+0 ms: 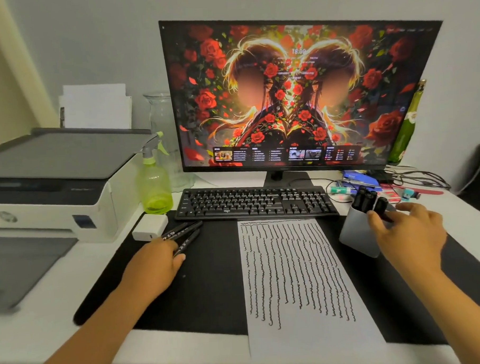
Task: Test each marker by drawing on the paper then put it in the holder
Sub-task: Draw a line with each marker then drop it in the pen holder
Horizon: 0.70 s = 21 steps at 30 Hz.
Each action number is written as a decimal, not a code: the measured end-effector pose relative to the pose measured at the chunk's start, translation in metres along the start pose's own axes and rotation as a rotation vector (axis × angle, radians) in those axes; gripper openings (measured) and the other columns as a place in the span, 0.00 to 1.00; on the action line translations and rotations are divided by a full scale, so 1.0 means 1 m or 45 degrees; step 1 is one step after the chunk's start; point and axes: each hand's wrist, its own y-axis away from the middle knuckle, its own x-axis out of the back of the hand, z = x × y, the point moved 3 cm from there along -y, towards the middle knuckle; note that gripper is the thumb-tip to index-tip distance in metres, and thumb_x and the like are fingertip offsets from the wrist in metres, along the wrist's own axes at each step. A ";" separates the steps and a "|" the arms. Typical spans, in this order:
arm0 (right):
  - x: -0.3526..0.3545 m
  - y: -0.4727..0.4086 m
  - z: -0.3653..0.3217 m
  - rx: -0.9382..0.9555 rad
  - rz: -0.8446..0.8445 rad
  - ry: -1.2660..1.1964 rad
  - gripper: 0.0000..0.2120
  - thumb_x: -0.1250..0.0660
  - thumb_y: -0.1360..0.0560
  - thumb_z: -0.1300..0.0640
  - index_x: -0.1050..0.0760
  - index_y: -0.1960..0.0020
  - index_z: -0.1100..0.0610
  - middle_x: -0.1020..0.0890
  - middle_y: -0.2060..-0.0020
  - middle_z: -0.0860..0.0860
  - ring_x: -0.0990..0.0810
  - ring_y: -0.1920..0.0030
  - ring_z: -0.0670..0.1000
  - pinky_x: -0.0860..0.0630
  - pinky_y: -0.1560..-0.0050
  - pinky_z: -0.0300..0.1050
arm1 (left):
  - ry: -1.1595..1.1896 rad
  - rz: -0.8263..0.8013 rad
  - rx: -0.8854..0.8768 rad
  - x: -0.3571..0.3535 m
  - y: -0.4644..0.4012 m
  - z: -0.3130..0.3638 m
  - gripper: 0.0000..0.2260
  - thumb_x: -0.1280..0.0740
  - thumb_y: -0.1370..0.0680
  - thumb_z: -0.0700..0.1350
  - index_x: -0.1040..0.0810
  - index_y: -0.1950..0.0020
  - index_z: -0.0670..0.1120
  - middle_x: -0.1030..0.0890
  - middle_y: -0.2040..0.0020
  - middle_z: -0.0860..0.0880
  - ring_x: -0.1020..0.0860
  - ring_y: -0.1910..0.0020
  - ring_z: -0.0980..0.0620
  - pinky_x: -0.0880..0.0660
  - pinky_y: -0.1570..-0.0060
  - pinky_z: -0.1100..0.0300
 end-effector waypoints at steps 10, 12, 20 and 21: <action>0.027 0.101 -0.066 0.253 -0.241 -0.992 0.15 0.33 0.24 0.53 0.27 0.38 0.48 0.18 0.56 0.41 0.19 0.53 0.44 0.20 0.59 0.41 | 1.521 -0.319 0.029 0.008 0.040 0.061 0.07 0.33 0.22 0.47 0.22 0.50 0.45 0.14 0.57 0.49 0.16 0.59 0.51 0.20 0.60 0.59; 0.019 0.131 -0.093 0.300 -0.702 -1.114 0.22 0.34 0.25 0.42 0.34 0.33 0.37 0.17 0.53 0.38 0.17 0.53 0.40 0.21 0.59 0.35 | 1.766 -0.467 0.030 0.006 0.051 0.083 0.09 0.33 0.22 0.47 0.22 0.47 0.41 0.15 0.53 0.44 0.16 0.54 0.47 0.20 0.56 0.58; 0.001 0.148 -0.105 0.352 -0.873 -1.358 0.07 0.35 0.19 0.54 0.19 0.53 0.48 0.16 0.66 0.54 0.18 0.67 0.48 0.20 0.62 0.42 | 1.951 -0.583 0.131 -0.009 0.069 0.104 0.05 0.30 0.24 0.47 0.17 0.52 0.48 0.17 0.57 0.45 0.20 0.60 0.52 0.22 0.59 0.60; 0.001 0.146 -0.101 0.342 -0.891 -1.377 0.09 0.35 0.19 0.55 0.19 0.55 0.48 0.17 0.67 0.53 0.19 0.68 0.48 0.22 0.64 0.40 | 1.977 -0.556 0.140 -0.006 0.066 0.099 0.05 0.30 0.24 0.47 0.17 0.51 0.48 0.17 0.58 0.45 0.21 0.61 0.52 0.23 0.60 0.60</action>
